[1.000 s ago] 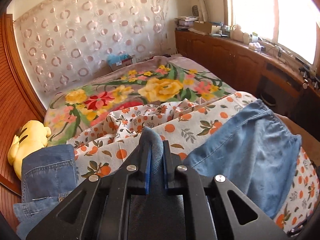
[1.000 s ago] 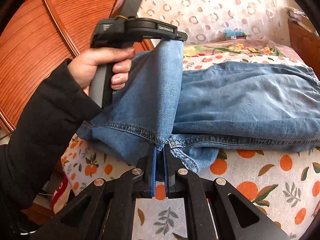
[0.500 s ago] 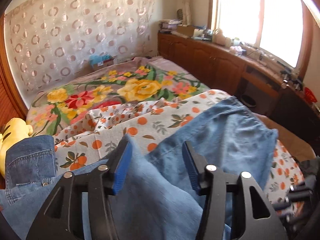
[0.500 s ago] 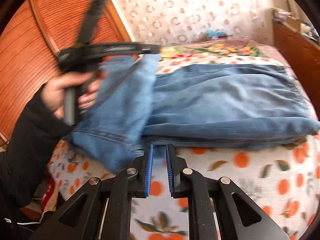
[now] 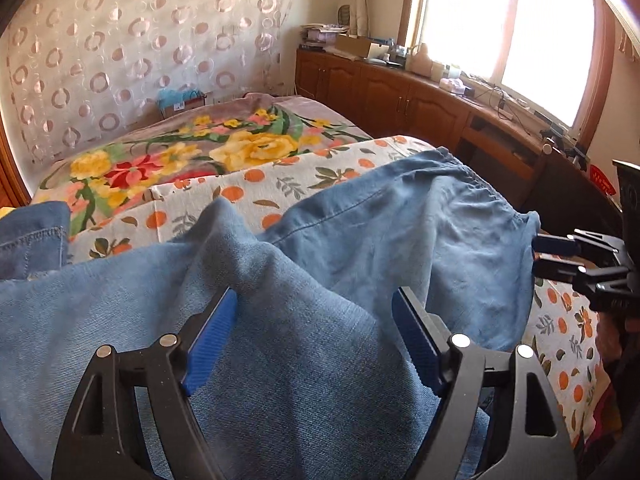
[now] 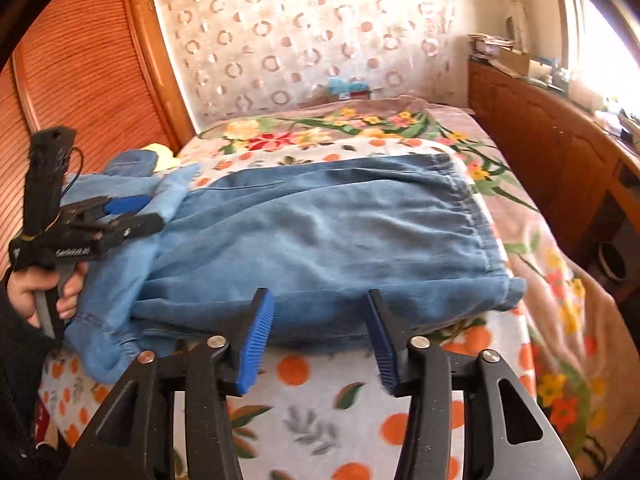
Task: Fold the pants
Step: 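Open the right gripper and move both grippers back over the jeans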
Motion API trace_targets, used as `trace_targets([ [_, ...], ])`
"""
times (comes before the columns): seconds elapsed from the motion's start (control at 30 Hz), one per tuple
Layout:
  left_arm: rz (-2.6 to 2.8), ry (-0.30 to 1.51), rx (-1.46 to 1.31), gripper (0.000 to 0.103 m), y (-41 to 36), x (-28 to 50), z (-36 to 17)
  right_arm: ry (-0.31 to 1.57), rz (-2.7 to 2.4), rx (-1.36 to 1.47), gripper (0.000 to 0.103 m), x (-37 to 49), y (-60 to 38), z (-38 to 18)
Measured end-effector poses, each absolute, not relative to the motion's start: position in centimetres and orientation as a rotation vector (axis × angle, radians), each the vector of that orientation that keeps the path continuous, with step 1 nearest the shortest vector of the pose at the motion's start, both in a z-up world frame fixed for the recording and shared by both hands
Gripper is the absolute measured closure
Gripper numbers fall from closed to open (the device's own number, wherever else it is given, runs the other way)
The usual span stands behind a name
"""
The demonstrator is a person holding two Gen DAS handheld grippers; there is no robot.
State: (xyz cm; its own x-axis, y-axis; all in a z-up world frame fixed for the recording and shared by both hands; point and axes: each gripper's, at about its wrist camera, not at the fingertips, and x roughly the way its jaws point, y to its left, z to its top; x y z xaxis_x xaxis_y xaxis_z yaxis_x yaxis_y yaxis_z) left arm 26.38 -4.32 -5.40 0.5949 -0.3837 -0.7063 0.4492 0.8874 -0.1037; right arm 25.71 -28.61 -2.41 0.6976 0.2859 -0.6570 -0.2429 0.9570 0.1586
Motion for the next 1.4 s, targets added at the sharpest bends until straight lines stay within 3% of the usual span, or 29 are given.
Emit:
trace_targets([
  [0.53,-0.480,0.752,0.083,0.023,-3.9,25.5,-5.9,0.823,0.225,-0.021,0.041,28.3,-27.6,-3.4],
  [1.07,-0.467,0.741,0.098,0.023,-3.6,25.5,-5.9,0.839,0.040,0.134,0.041,28.6,-34.0,-1.1],
  [1.4,-0.467,0.741,0.098,0.023,-3.6,25.4,-5.9,0.933,-0.083,0.051,0.041,29.9,-33.6,-2.8],
])
